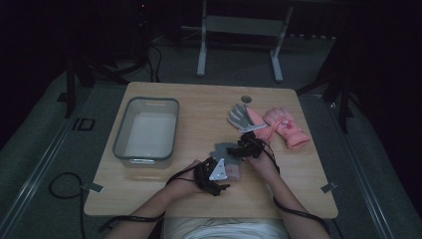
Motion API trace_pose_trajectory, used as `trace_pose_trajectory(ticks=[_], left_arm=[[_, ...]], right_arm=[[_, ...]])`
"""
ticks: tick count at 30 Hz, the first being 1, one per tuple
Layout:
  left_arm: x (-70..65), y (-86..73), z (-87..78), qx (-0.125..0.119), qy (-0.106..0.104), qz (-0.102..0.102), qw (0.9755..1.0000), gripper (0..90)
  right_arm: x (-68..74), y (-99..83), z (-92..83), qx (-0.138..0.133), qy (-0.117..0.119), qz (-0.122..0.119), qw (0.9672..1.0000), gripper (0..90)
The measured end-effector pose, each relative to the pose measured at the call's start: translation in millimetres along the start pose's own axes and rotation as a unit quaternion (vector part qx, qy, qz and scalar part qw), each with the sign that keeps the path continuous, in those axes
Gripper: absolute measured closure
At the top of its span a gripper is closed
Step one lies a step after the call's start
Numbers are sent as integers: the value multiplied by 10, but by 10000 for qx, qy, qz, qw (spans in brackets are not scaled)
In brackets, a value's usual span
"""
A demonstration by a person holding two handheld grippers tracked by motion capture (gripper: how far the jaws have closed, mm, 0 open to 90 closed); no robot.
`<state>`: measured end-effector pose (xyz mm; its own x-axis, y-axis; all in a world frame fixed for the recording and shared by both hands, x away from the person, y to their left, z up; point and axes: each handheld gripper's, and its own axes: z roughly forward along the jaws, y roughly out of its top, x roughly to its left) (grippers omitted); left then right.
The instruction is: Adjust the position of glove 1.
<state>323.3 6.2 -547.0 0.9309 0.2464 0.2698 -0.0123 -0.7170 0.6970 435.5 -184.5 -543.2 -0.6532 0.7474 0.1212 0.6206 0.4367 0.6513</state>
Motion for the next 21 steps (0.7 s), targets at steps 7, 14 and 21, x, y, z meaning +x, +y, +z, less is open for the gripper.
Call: trace_pose_trajectory(ticks=[7, 14, 21], left_arm=[[-26, -9, 28, 39, 110, 114, 9999, 300], [-75, -8, 67, 175, 447, 472, 9977, 382], [-21, 47, 15, 281, 463, 468, 9974, 647]], right_arm=[[-36, -34, 12, 18, 17, 132, 9999, 328], [2, -58, -2, -8, 409, 256, 9988, 645], [26, -40, -10, 58, 523, 376, 9979, 714]])
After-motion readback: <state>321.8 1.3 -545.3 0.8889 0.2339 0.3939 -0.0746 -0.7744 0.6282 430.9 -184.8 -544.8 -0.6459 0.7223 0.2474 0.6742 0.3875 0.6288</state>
